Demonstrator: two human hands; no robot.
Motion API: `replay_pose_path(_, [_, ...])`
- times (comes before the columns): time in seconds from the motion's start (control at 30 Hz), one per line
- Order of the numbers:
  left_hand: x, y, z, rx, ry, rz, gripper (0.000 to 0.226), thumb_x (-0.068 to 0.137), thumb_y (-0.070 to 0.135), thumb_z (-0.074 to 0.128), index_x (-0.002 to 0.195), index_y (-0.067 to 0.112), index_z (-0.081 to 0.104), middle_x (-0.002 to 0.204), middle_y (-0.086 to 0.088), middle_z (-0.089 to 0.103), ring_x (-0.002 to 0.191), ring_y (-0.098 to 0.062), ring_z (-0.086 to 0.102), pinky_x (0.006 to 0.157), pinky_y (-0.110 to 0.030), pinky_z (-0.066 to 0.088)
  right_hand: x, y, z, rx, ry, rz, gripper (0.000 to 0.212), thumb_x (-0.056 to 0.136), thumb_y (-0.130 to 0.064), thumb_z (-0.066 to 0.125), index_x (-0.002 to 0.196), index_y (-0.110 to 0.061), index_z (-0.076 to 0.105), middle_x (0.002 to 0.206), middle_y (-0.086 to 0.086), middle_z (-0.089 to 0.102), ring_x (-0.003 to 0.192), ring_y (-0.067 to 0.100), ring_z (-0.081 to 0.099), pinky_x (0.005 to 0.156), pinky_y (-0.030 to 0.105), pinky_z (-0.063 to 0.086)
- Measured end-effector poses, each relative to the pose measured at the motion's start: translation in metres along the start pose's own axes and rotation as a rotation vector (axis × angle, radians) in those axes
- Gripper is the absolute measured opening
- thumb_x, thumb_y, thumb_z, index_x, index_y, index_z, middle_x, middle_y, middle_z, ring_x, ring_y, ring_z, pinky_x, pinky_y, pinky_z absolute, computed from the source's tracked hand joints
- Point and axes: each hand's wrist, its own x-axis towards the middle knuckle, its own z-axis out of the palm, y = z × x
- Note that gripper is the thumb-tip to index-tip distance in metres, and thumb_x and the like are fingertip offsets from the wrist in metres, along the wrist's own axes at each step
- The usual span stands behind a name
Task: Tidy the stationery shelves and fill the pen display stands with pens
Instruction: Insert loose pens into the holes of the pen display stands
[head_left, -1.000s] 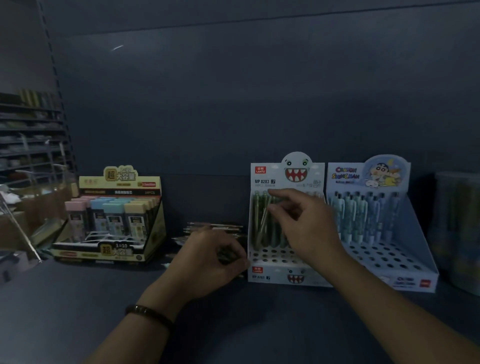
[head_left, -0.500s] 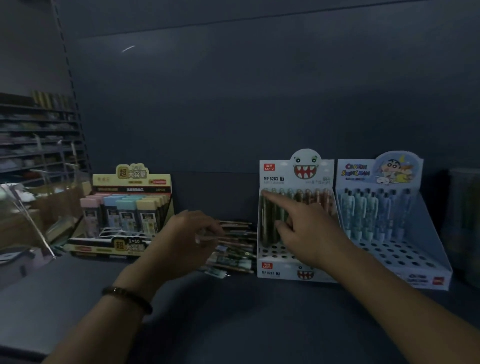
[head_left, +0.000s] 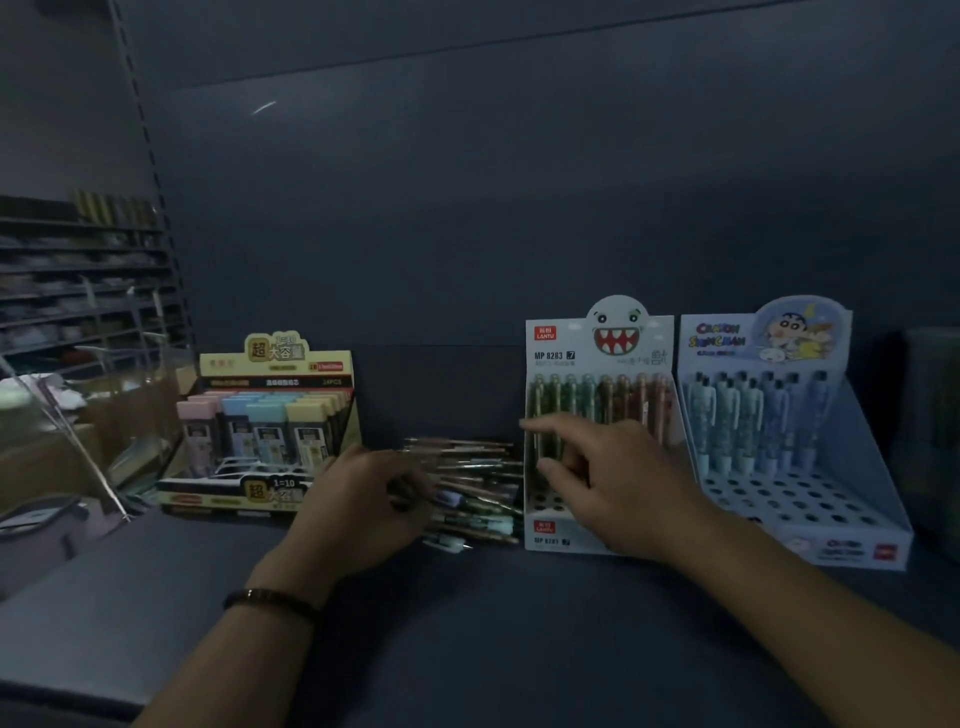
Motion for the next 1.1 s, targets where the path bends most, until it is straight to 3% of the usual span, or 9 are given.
replay_pose_path(0.17, [-0.001, -0.008, 0.001, 0.016, -0.044, 0.000, 0.018, 0.076, 0.055, 0.065, 0.093, 0.052, 0.070, 0.091, 0.033, 0.067, 0.092, 0.000, 0.061, 0.083, -0.043, 0.057, -0.002, 0.000, 0.000, -0.010, 0.003, -0.005, 0.041, 0.102, -0.033, 0.062, 0.143, -0.037, 0.058, 0.065, -0.013, 0.058, 0.066, 0.004, 0.060, 0.060, 0.025, 0.048])
replay_pose_path(0.4, [-0.001, -0.004, 0.001, 0.088, -0.084, -0.014, 0.025, 0.081, 0.033, 0.077, 0.092, 0.056, 0.071, 0.087, 0.042, 0.057, 0.091, -0.002, 0.050, 0.083, -0.039, 0.047, -0.002, 0.003, 0.000, 0.012, 0.012, 0.004, 0.037, 0.102, -0.032, 0.063, 0.138, -0.036, 0.062, 0.066, -0.013, 0.059, 0.067, 0.001, 0.061, 0.059, 0.021, 0.045])
replay_pose_path(0.53, [0.000, -0.001, 0.003, 0.076, -0.099, 0.022, 0.018, 0.092, 0.038, 0.068, 0.096, 0.056, 0.069, 0.099, 0.042, 0.061, 0.098, -0.004, 0.055, 0.084, -0.038, 0.044, -0.001, 0.003, -0.001, 0.031, 0.039, 0.021, 0.033, 0.102, -0.030, 0.065, 0.135, -0.034, 0.065, 0.066, -0.013, 0.059, 0.068, 0.002, 0.062, 0.058, 0.013, 0.041])
replay_pose_path(0.63, [0.004, 0.009, 0.003, -0.220, -0.057, 0.011, 0.020, 0.100, 0.029, 0.066, 0.097, 0.048, 0.068, 0.098, 0.031, 0.066, 0.087, -0.002, 0.063, 0.075, -0.030, 0.052, -0.002, 0.003, 0.000, 0.110, 0.091, 0.057, 0.028, 0.101, -0.030, 0.067, 0.128, -0.036, 0.069, 0.068, -0.011, 0.062, 0.066, 0.004, 0.062, 0.057, 0.014, 0.045])
replay_pose_path(0.7, [0.007, 0.025, -0.002, -0.569, -0.031, -0.053, 0.014, 0.104, 0.021, 0.064, 0.102, 0.031, 0.074, 0.091, 0.010, 0.070, 0.079, -0.006, 0.064, 0.069, -0.030, 0.052, -0.001, 0.001, 0.000, 0.207, 0.146, 0.094, 0.023, 0.099, -0.029, 0.070, 0.121, -0.036, 0.072, 0.070, -0.007, 0.064, 0.064, 0.004, 0.062, 0.057, 0.012, 0.046])
replay_pose_path(0.77, [0.009, 0.043, -0.007, -0.933, -0.009, -0.119, 0.018, 0.106, 0.023, 0.060, 0.110, 0.011, 0.074, 0.093, -0.013, 0.070, 0.084, -0.022, 0.065, 0.074, -0.037, 0.054, 0.001, -0.002, 0.000, 0.322, 0.191, 0.116, 0.019, 0.097, -0.026, 0.073, 0.115, -0.034, 0.074, 0.074, -0.003, 0.068, 0.061, 0.004, 0.062, 0.058, 0.012, 0.047])
replay_pose_path(0.8, [0.009, 0.050, -0.007, -1.043, -0.009, -0.146, 0.022, 0.106, 0.022, 0.058, 0.111, 0.007, 0.073, 0.096, -0.016, 0.071, 0.088, -0.024, 0.066, 0.078, -0.038, 0.056, 0.001, -0.004, 0.000, 0.383, 0.201, 0.119, 0.018, 0.097, -0.025, 0.074, 0.113, -0.033, 0.075, 0.076, -0.001, 0.069, 0.060, 0.006, 0.064, 0.058, 0.014, 0.049])
replay_pose_path(1.0, [0.018, 0.086, -0.002, -1.129, -0.049, -0.178, 0.026, 0.103, 0.021, 0.056, 0.109, 0.006, 0.075, 0.095, -0.004, 0.074, 0.090, -0.016, 0.068, 0.084, -0.035, 0.056, 0.006, -0.007, -0.008, 0.592, 0.249, 0.096, 0.019, 0.095, -0.023, 0.075, 0.113, -0.029, 0.076, 0.084, 0.002, 0.074, 0.066, 0.020, 0.073, 0.068, 0.039, 0.065])
replay_pose_path(1.1, [0.028, 0.114, 0.004, -1.100, -0.144, -0.158, 0.025, 0.108, 0.014, 0.053, 0.114, 0.004, 0.075, 0.110, -0.013, 0.078, 0.107, -0.030, 0.074, 0.096, -0.042, 0.059, 0.007, -0.004, -0.017, 0.616, 0.326, 0.073, 0.018, 0.094, -0.017, 0.077, 0.109, -0.025, 0.077, 0.082, 0.003, 0.075, 0.064, 0.027, 0.073, 0.066, 0.043, 0.064])
